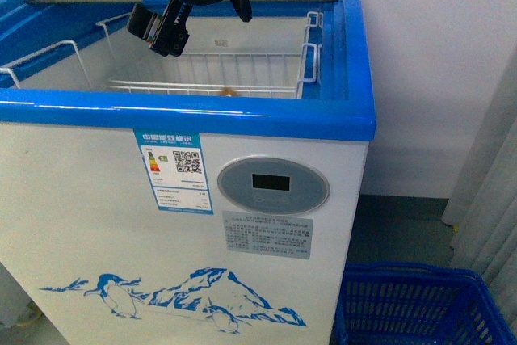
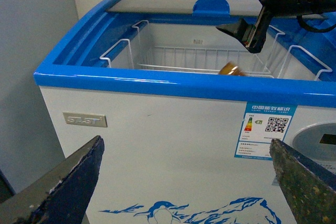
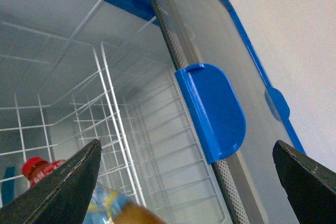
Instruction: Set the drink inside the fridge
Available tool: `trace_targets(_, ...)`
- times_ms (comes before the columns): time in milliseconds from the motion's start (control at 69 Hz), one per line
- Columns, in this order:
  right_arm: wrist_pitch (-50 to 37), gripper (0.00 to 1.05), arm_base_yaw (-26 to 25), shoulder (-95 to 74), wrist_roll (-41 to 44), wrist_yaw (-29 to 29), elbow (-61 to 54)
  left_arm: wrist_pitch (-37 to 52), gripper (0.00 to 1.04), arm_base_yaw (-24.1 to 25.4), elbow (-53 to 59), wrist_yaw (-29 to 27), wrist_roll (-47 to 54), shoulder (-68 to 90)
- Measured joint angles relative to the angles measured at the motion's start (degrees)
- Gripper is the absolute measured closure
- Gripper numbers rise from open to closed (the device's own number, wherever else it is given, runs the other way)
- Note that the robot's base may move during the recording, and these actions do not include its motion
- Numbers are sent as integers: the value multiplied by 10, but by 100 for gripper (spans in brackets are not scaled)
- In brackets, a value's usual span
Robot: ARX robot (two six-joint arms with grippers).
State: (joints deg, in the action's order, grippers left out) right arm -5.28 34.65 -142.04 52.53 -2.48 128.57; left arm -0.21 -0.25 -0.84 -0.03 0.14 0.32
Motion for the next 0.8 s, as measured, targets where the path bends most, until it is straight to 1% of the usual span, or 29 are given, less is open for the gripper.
trace_targets(116,-2,7,0,16,-39,28,-3,0,8,0,0,0,0,0)
trace_targets(188,17,7,0,33,-77,51,-3,0,8,0,0,0,0,0)
trace_targets(319,61,7,-3,70,-149,75,-4,0,8,0,0,0,0,0)
trace_targets(406,64,7,-9,99,-182,89,-22,0,8,0,0,0,0,0)
trace_targets(580,11,7,-49,226,-219,80,-174,0,8,0,0,0,0,0)
trace_targets(797,-23,7,-92,347,-272,83,-327,0,8,0,0,0,0,0)
